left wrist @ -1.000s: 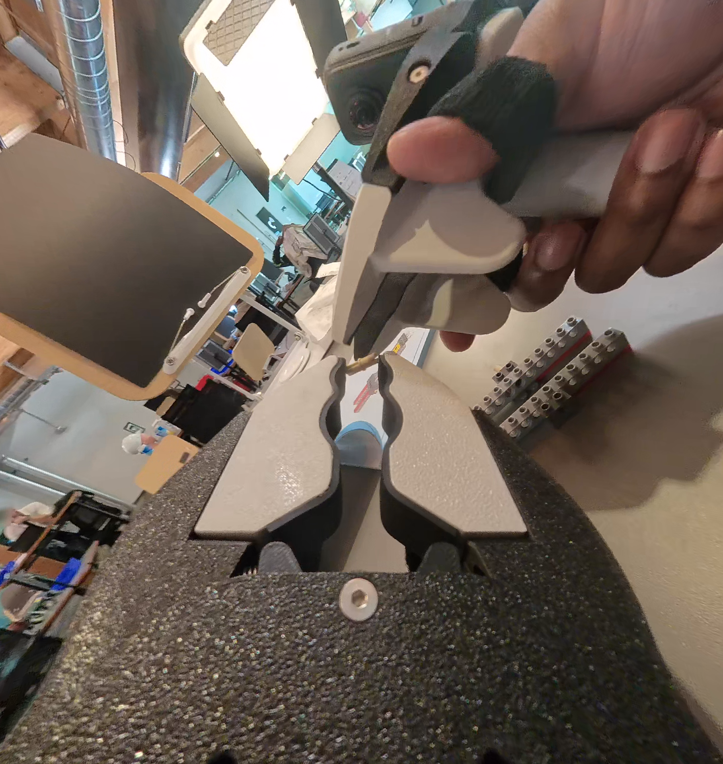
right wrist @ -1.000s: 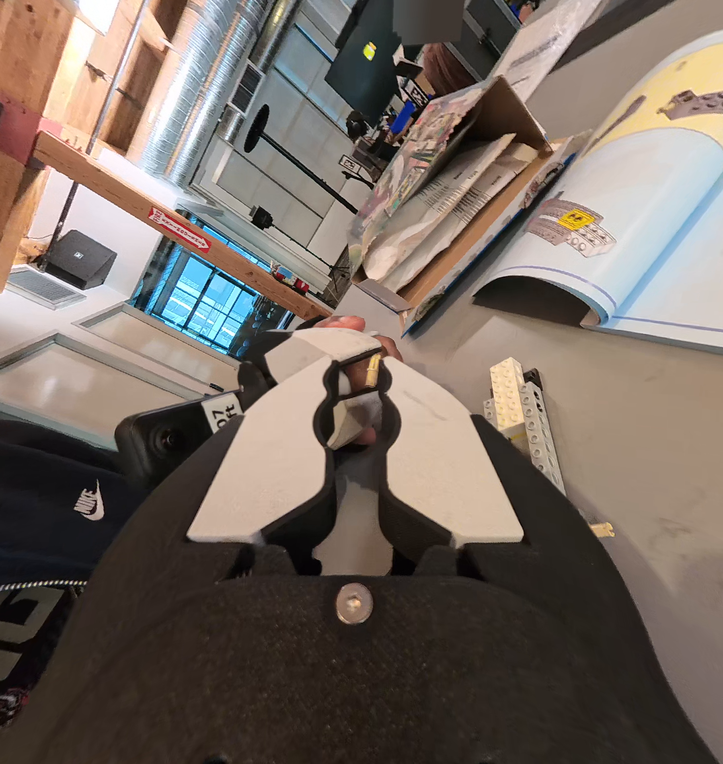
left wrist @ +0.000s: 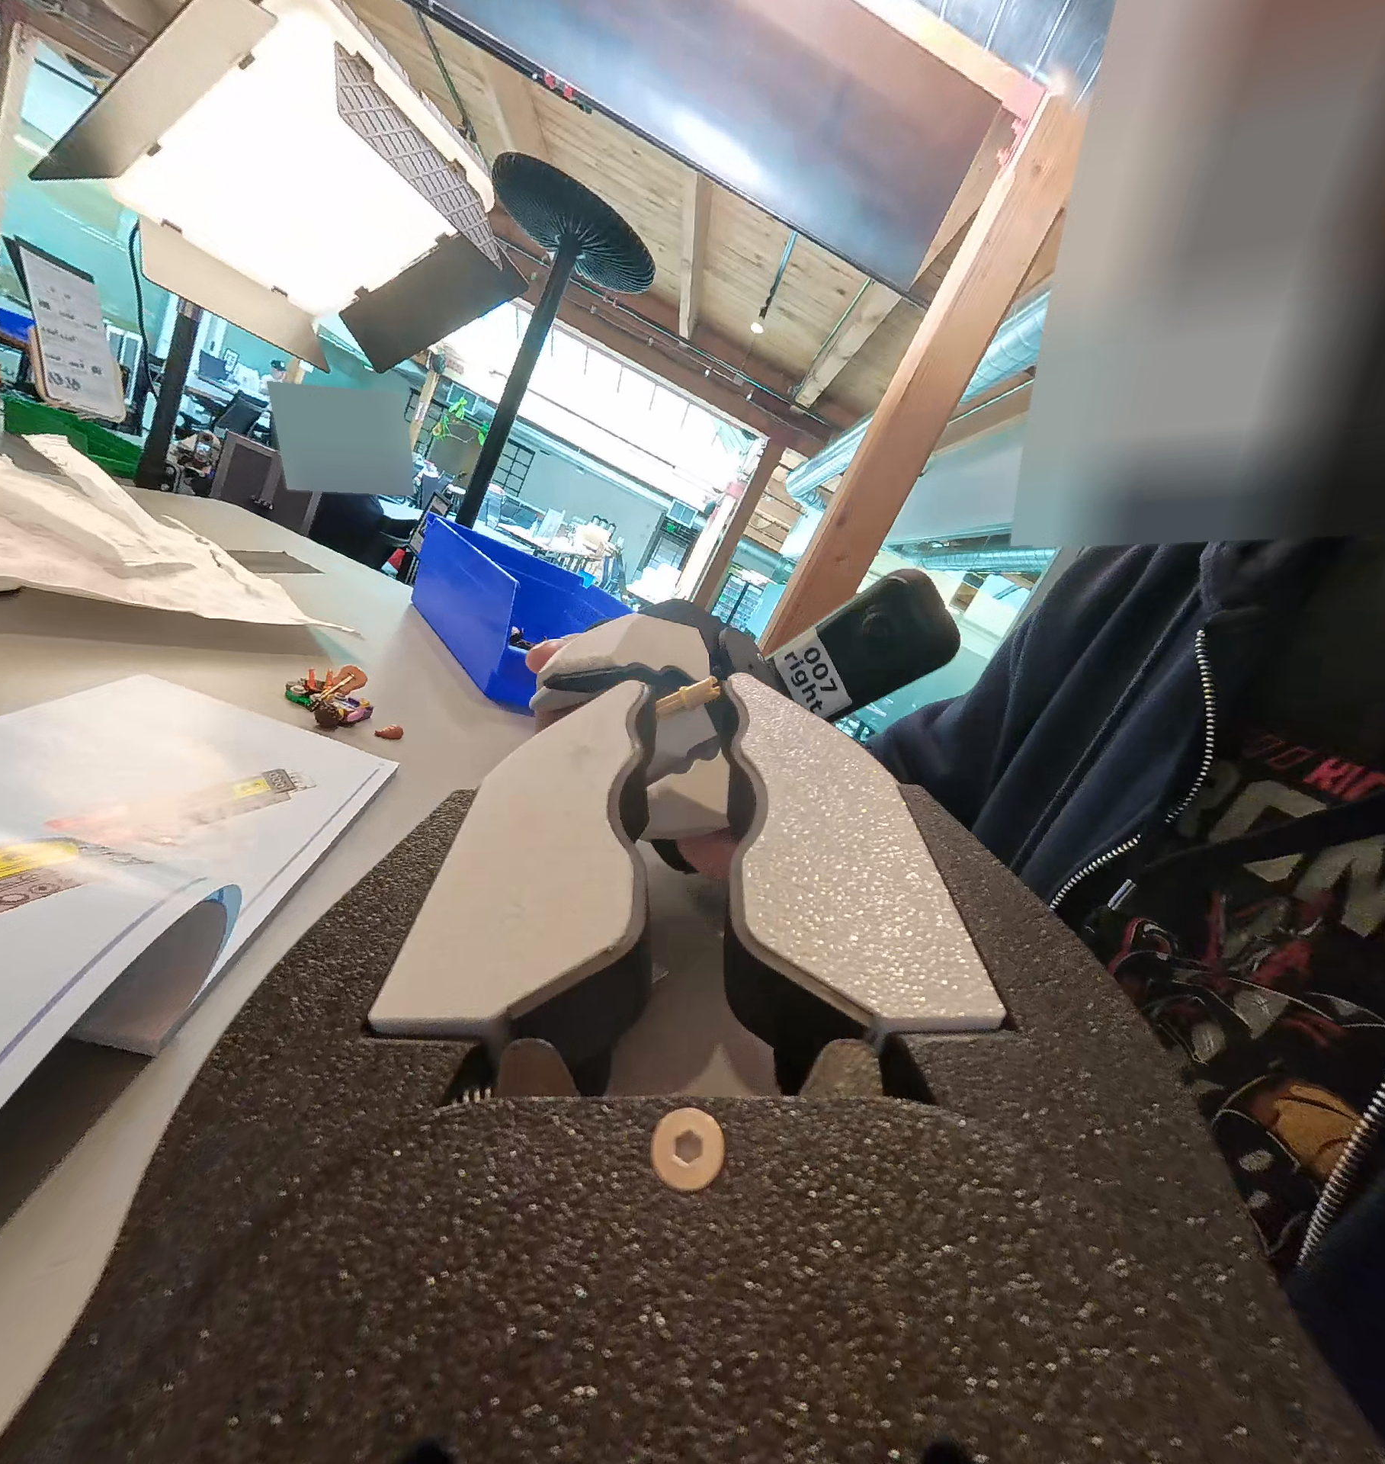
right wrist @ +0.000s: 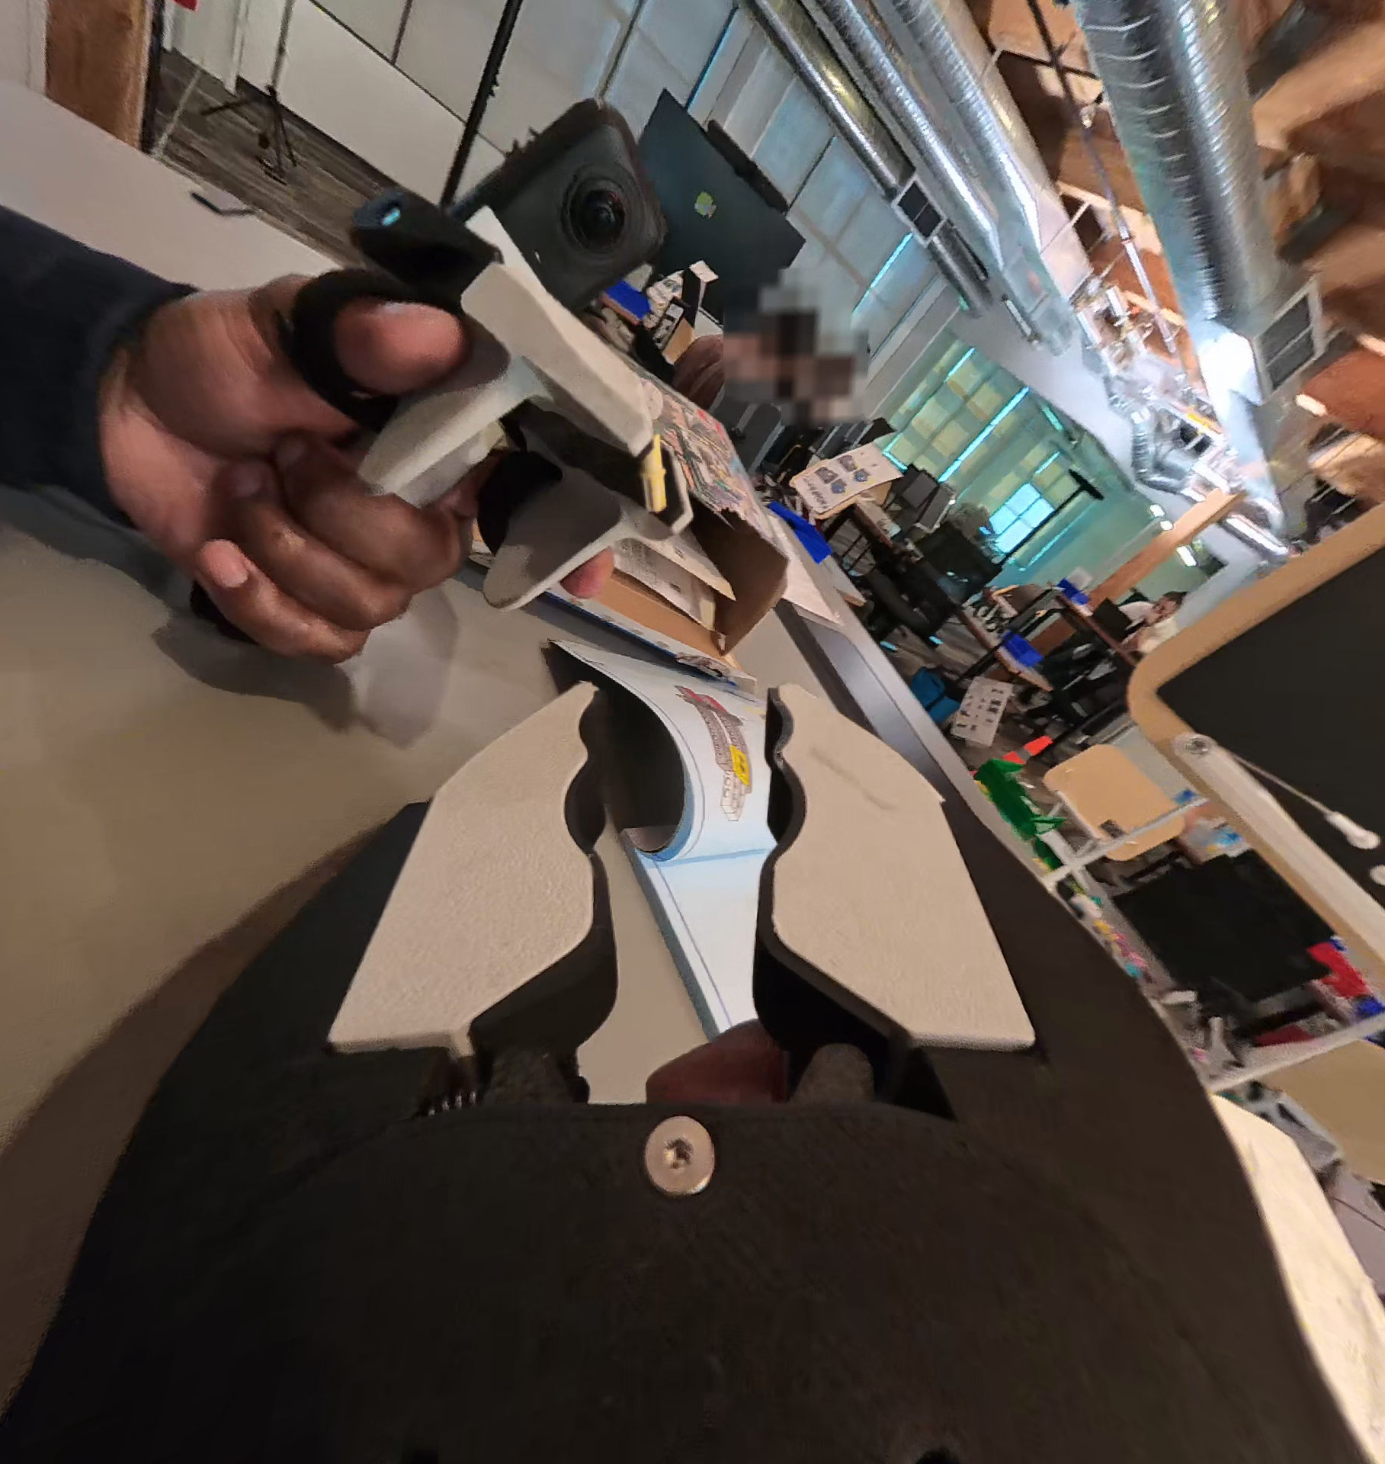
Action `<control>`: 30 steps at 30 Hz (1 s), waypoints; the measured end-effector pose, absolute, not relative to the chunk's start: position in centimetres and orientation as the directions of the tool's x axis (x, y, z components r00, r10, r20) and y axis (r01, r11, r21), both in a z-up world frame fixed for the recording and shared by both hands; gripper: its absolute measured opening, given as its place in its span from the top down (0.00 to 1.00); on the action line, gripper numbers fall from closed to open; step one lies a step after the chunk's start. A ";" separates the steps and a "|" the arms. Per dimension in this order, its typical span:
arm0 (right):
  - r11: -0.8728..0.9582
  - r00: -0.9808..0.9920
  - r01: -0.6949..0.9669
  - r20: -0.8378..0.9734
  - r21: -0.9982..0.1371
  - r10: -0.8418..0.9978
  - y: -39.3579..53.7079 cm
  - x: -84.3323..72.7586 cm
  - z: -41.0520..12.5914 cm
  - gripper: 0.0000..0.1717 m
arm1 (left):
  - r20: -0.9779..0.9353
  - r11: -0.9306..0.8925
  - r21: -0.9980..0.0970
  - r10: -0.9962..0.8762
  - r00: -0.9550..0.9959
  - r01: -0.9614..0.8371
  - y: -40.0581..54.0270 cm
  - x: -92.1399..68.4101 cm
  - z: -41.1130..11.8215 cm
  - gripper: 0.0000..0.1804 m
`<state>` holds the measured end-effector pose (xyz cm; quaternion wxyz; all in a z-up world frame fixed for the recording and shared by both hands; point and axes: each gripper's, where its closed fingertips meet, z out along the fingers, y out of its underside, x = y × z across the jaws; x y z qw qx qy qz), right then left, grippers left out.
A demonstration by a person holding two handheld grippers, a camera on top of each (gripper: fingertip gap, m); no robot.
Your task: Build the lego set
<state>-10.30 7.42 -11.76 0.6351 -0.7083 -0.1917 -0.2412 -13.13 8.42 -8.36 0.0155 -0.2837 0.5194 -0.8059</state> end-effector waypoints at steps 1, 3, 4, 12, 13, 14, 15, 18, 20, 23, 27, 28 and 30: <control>-0.125 0.799 0.592 0.600 -0.796 -0.043 7.5 -10.3 -11.9 0.78 | 0.440 -0.457 -0.847 -0.323 -0.838 -0.269 8.5 -13.1 -8.5 0.92; -0.122 0.771 0.621 0.631 -0.775 -0.083 7.3 -10.1 -11.8 0.77 | 0.444 -0.460 -0.845 -0.323 -0.836 -0.271 8.5 -12.9 -8.5 0.92; -0.118 0.762 0.629 0.639 -0.768 -0.099 7.2 -10.1 -11.7 0.76 | 0.446 -0.470 -0.841 -0.323 -0.835 -0.268 8.5 -12.8 -8.3 0.92; -0.162 0.684 0.695 0.714 -0.700 -0.152 6.6 -9.4 -11.6 0.66 | 0.731 -0.834 -0.348 0.043 -0.681 -0.428 10.1 -9.9 -7.2 0.92; -0.158 0.666 0.715 0.732 -0.681 -0.140 6.6 -9.6 -11.7 0.66 | 0.748 -0.844 -0.299 0.082 -0.659 -0.444 9.7 -9.7 -7.4 0.92; -0.149 0.648 0.736 0.751 -0.661 -0.126 6.5 -9.9 -11.8 0.66 | 0.763 -0.849 -0.271 0.098 -0.639 -0.453 9.2 -9.6 -7.7 0.92; -0.140 0.632 0.754 0.767 -0.642 -0.113 6.5 -10.3 -11.9 0.68 | 0.775 -0.853 -0.246 0.112 -0.622 -0.461 8.7 -9.5 -7.9 0.92; -0.133 0.591 0.792 0.803 -0.596 -0.075 6.5 -11.1 -12.2 0.70 | 0.804 -0.855 -0.182 0.155 -0.574 -0.485 7.8 -9.2 -8.8 0.92; -0.158 0.567 0.808 0.822 -0.567 -0.051 6.6 -11.2 -12.7 0.69 | 0.814 -0.850 -0.172 0.162 -0.558 -0.497 7.5 -9.3 -9.2 0.92; -0.162 0.580 0.801 0.814 -0.577 -0.029 6.6 -11.5 -12.9 0.67 | 0.823 -0.843 -0.234 0.094 -0.561 -0.485 7.0 -9.7 -9.4 0.92; -0.124 0.672 0.737 0.740 -0.665 0.029 6.1 -12.2 -12.9 0.67 | 0.799 -0.788 -0.423 -0.092 -0.594 -0.448 6.1 -10.4 -9.3 0.92; -0.098 0.705 0.707 0.708 -0.700 0.034 5.9 -12.3 -12.6 0.69 | 0.787 -0.762 -0.476 -0.145 -0.600 -0.439 6.0 -10.6 -9.5 0.92; -0.041 0.785 0.619 0.618 -0.784 0.024 5.4 -12.2 -11.4 0.73 | 0.755 -0.716 -0.558 -0.227 -0.616 -0.420 5.9 -11.0 -9.8 0.92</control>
